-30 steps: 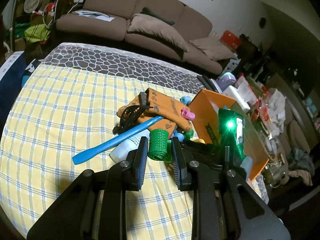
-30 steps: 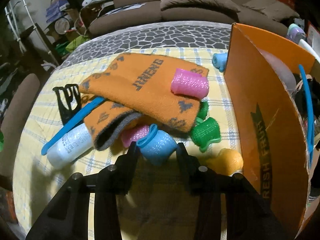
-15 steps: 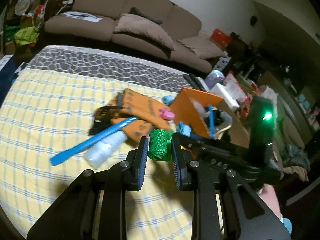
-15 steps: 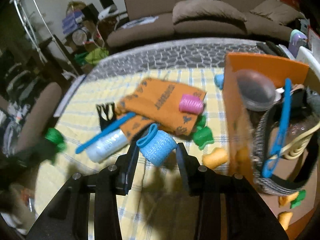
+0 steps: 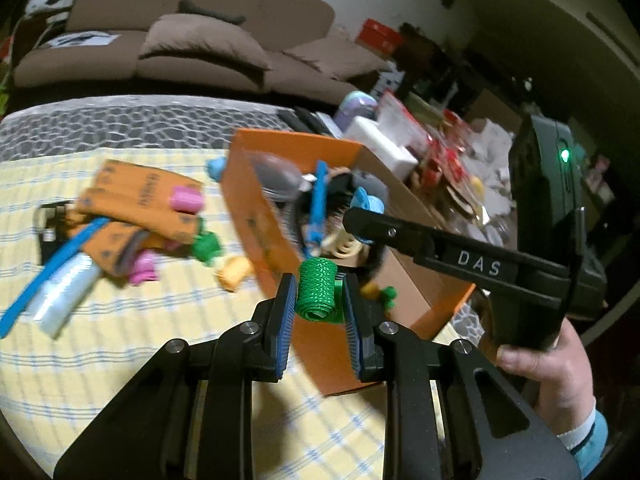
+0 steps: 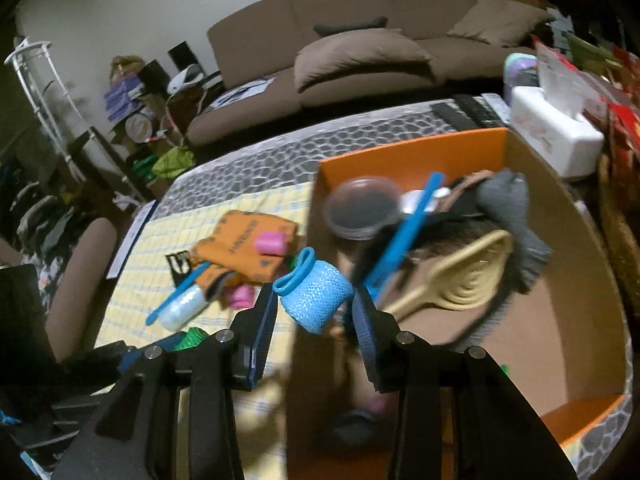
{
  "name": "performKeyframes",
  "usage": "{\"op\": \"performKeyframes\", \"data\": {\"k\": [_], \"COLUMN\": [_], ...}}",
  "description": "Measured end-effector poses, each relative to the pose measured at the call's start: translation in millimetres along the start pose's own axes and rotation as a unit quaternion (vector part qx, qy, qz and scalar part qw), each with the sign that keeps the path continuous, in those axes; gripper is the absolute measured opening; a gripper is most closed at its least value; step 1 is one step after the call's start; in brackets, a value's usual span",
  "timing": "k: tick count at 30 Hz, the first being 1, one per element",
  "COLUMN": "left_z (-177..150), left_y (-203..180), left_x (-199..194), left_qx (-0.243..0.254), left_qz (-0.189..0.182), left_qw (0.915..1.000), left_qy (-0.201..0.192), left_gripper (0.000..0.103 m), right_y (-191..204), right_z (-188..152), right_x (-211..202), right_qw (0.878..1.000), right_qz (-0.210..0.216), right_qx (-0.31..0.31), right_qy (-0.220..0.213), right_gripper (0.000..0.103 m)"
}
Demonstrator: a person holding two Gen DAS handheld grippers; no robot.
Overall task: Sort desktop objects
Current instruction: 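Carry the green and blue rollers in both tools over the cardboard box, then open both tools to drop the rollers into the box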
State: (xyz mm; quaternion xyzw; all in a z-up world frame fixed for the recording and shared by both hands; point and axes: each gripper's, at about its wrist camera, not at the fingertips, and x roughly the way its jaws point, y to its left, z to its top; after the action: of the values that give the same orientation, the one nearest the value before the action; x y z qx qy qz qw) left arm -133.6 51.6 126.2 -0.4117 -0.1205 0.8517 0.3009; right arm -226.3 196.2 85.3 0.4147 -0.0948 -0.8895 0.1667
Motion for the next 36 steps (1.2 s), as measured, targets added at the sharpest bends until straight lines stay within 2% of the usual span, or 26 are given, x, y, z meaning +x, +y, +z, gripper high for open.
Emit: {"op": "performKeyframes", "data": {"k": [8,15,19,22,26,31,36], "left_z": [-9,-22,-28,-27,-24,-10,2], "left_y": [-35,-59,-69,-70,-69,-53,-35], "left_x": [34,58,66,67,61,44,24], "left_qx": [0.020,0.066,0.084,0.081,0.076,0.039,0.010], "left_qz": [-0.004,0.018,0.025,0.019,0.014,0.003,0.003], "left_qw": [0.9996,0.9969,0.9952,0.9954,0.9962,0.9990,0.9999], "left_qy": [0.020,0.040,0.045,0.046,0.040,0.020,-0.006], "left_gripper": [0.022,0.022,0.022,0.026,0.038,0.040,0.044], "right_y": [-51,-79,-90,-95,-101,-104,-104], "right_z": [-7,-22,-30,-35,-40,-39,-37], "right_x": [-21,-22,-20,-18,-16,-21,-25], "right_qw": [0.999,0.997,0.995,0.994,0.991,0.992,0.992], "right_qz": [-0.020,-0.052,-0.053,-0.054,-0.062,-0.065,-0.067], "right_qx": [0.019,0.011,0.010,0.010,0.015,0.022,0.027], "right_qy": [0.017,0.059,0.082,0.098,0.115,0.110,0.103], "right_gripper": [0.039,0.039,0.039,0.039,0.040,0.041,0.052]}}
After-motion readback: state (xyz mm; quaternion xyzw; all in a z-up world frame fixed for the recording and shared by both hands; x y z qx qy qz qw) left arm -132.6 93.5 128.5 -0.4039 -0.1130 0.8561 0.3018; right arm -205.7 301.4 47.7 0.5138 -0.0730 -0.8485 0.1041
